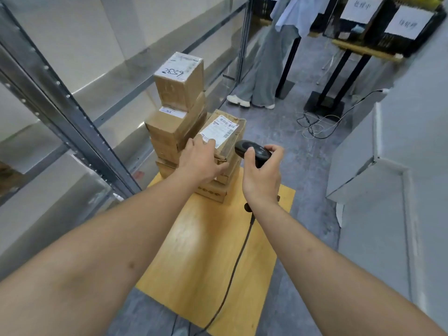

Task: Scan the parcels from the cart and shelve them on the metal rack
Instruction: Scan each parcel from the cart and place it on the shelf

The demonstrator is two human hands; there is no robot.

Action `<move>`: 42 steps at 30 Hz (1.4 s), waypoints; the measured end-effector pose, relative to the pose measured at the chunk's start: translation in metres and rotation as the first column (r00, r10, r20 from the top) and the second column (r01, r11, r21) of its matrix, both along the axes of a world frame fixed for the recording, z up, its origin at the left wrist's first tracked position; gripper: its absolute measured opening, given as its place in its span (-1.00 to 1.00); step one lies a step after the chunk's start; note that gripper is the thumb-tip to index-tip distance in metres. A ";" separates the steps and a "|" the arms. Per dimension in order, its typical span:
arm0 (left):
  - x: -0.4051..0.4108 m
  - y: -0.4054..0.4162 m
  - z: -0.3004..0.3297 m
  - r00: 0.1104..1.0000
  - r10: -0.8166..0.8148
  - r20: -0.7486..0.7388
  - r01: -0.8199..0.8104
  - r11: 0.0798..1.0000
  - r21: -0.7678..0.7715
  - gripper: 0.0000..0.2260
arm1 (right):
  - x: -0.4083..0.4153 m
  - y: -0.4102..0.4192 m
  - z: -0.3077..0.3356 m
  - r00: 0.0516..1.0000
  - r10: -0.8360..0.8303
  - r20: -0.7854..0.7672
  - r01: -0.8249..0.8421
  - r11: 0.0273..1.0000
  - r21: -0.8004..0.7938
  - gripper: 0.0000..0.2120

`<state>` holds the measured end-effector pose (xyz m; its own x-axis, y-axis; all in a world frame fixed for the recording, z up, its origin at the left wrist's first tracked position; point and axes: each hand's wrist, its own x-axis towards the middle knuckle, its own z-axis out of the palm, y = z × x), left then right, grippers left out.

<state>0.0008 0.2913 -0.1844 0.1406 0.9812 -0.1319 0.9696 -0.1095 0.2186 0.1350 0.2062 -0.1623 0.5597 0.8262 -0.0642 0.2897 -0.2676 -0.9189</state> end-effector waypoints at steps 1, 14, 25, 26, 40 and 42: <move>0.004 0.003 -0.004 1.000 0.016 -0.013 -0.016 1.000 -0.006 -0.25 | 0.006 0.004 -0.003 1.000 0.015 -0.005 -0.015 1.000 -0.001 -0.73; 0.025 -0.010 0.005 0.966 0.229 0.123 -0.228 0.973 -0.020 -0.22 | 0.040 0.001 -0.015 0.991 0.124 -0.047 -0.126 0.991 -0.053 -0.75; -0.009 -0.090 0.049 0.957 0.190 0.221 -0.197 0.980 0.010 -0.03 | 0.016 -0.051 0.030 0.978 0.205 -0.037 -0.203 0.978 0.045 -0.76; -0.014 -0.098 0.053 0.955 0.191 0.227 -0.201 0.979 0.020 0.00 | 0.012 -0.058 0.034 0.977 0.210 -0.029 -0.208 0.976 0.060 -0.76; -0.148 -0.228 0.094 0.962 0.161 0.222 -0.207 0.956 0.208 0.13 | -0.102 -0.168 0.085 0.938 0.341 0.069 -0.348 0.919 0.184 -0.75; -0.170 -0.247 0.100 0.961 0.173 0.218 -0.223 0.946 0.236 0.14 | -0.119 -0.183 0.091 0.912 0.382 0.148 -0.405 0.895 0.187 -0.75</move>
